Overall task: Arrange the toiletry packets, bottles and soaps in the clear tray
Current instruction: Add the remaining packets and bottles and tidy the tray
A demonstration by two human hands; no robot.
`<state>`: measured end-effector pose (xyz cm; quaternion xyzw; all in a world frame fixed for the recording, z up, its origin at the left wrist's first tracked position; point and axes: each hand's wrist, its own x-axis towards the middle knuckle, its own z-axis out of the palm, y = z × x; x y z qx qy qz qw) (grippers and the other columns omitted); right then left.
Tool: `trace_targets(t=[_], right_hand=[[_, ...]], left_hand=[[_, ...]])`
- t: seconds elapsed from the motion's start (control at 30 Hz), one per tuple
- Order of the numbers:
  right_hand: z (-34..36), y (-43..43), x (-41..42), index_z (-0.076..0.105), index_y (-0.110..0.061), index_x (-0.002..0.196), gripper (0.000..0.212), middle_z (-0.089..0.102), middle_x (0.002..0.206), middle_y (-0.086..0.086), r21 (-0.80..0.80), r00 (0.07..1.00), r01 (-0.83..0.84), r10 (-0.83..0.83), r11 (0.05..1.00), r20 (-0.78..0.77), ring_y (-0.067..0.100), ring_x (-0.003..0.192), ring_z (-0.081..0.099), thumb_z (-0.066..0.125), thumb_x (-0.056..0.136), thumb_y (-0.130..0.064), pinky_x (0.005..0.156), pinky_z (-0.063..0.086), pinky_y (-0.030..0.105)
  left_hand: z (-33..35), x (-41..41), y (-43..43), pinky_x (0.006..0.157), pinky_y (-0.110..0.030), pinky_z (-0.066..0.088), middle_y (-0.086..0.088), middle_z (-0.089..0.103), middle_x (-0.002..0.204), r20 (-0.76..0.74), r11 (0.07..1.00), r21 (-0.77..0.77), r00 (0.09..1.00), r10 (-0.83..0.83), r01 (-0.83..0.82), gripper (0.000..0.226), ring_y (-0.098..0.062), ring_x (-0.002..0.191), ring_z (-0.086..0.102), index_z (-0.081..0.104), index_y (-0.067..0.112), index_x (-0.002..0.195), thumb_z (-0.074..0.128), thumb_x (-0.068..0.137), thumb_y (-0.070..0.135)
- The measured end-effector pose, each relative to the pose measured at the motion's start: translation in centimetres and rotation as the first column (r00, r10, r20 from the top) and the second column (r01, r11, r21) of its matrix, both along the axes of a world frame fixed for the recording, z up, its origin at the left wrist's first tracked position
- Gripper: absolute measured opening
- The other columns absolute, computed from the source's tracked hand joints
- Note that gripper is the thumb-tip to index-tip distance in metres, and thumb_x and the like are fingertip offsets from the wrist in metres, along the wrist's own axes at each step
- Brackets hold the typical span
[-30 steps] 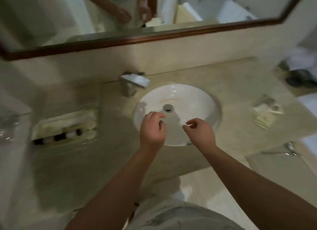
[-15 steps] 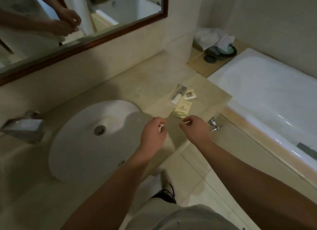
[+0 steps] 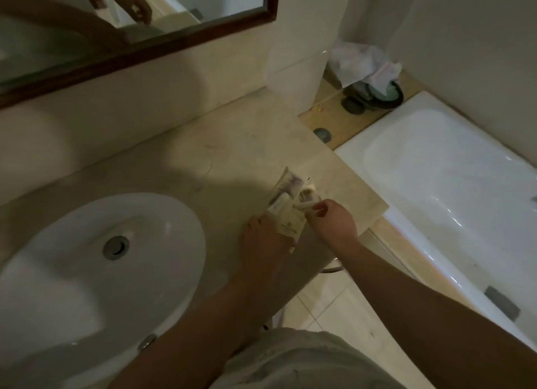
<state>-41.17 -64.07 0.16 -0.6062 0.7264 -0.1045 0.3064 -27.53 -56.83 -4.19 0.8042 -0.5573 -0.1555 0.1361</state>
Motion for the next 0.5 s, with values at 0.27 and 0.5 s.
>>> trace_targets(t=[0.27,0.5], right_hand=[[-1.4,-5.1,-0.6,0.055,-0.018,0.127,0.055,0.057,0.124,0.008,-0.017,0.998,-0.052,0.052,0.998,-0.043,0.028,0.109,0.060,0.060,0.085,-0.053,0.080,0.047,0.035],[-1.9,-8.0,-0.2,0.048,-0.012,0.128,0.060,0.050,0.126,0.013,0.050,0.958,-0.285,0.286,0.957,-0.020,0.034,0.111,0.054,0.070,0.078,-0.038,0.090,0.047,0.042]], left_hand=[[-0.6,-1.5,-0.9,0.085,-0.037,0.045,-0.006,0.058,0.112,-0.072,0.994,0.054,0.993,0.094,-0.090,0.054,-0.024,0.101,0.054,0.045,0.013,0.120,0.066,0.078,0.039],[0.9,-2.1,-0.5,0.068,-0.037,0.051,0.002,0.059,0.087,-0.297,0.887,0.276,0.845,0.444,-0.369,0.036,-0.022,0.079,0.059,0.043,0.025,0.101,0.067,0.075,0.028]])
